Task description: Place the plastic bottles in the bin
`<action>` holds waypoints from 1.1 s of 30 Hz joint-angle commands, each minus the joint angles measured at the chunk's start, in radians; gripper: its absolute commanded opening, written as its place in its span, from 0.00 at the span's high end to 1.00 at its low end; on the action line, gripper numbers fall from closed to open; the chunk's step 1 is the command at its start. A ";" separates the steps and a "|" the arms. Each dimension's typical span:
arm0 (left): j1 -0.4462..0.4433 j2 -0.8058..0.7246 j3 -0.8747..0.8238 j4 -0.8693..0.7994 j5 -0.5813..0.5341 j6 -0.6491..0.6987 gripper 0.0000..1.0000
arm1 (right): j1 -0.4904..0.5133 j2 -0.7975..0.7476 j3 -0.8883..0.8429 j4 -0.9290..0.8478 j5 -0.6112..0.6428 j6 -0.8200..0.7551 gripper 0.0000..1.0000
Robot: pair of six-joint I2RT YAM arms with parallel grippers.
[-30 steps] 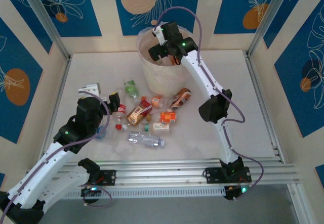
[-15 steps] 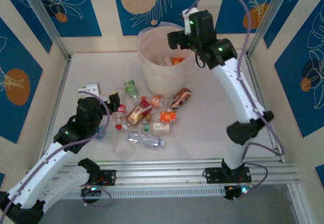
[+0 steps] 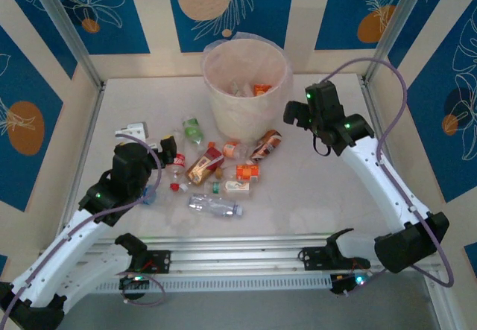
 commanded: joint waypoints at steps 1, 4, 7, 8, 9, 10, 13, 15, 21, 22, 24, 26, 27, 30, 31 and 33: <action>-0.006 0.005 0.006 0.025 0.002 -0.022 0.01 | -0.017 -0.024 -0.103 0.041 -0.081 0.132 0.01; -0.006 0.020 0.005 0.029 0.006 -0.030 0.01 | -0.018 -0.016 -0.182 0.050 -0.091 0.186 0.01; -0.006 0.037 0.004 0.037 0.015 -0.032 0.01 | -0.025 -0.006 -0.254 0.094 -0.113 0.225 0.01; -0.006 0.042 0.004 0.039 0.016 -0.033 0.00 | -0.026 -0.001 -0.278 0.116 -0.125 0.231 0.01; -0.006 0.046 0.004 0.040 0.017 -0.033 0.01 | -0.027 0.012 -0.301 0.140 -0.136 0.241 0.01; -0.006 0.049 0.003 0.040 0.018 -0.034 0.01 | -0.031 0.027 -0.320 0.163 -0.152 0.251 0.01; -0.006 0.053 0.001 0.043 0.018 -0.038 0.01 | -0.038 0.081 -0.362 0.248 -0.227 0.269 0.01; -0.006 0.053 -0.001 0.043 0.017 -0.039 0.01 | -0.036 0.124 -0.381 0.314 -0.274 0.275 0.01; -0.006 0.050 -0.002 0.034 0.010 -0.040 0.01 | -0.019 0.238 -0.384 0.458 -0.339 0.287 0.01; -0.007 0.050 -0.002 0.034 0.010 -0.040 0.01 | -0.016 0.254 -0.383 0.472 -0.337 0.288 0.01; -0.006 0.050 -0.002 0.034 0.009 -0.040 0.01 | -0.012 0.280 -0.377 0.493 -0.341 0.290 0.01; -0.006 0.050 -0.002 0.034 0.006 -0.039 0.00 | -0.012 0.307 -0.372 0.508 -0.341 0.294 0.01; -0.005 0.051 -0.003 0.034 0.005 -0.039 0.01 | -0.012 0.320 -0.367 0.512 -0.346 0.294 0.01; -0.005 0.053 -0.004 0.037 0.003 -0.038 0.01 | -0.010 0.353 -0.352 0.530 -0.355 0.287 0.00; -0.006 0.054 -0.004 0.038 0.002 -0.037 0.00 | -0.011 0.362 -0.348 0.536 -0.358 0.287 0.00; -0.005 0.054 -0.002 0.038 0.005 -0.037 0.01 | -0.011 0.378 -0.342 0.550 -0.360 0.284 0.01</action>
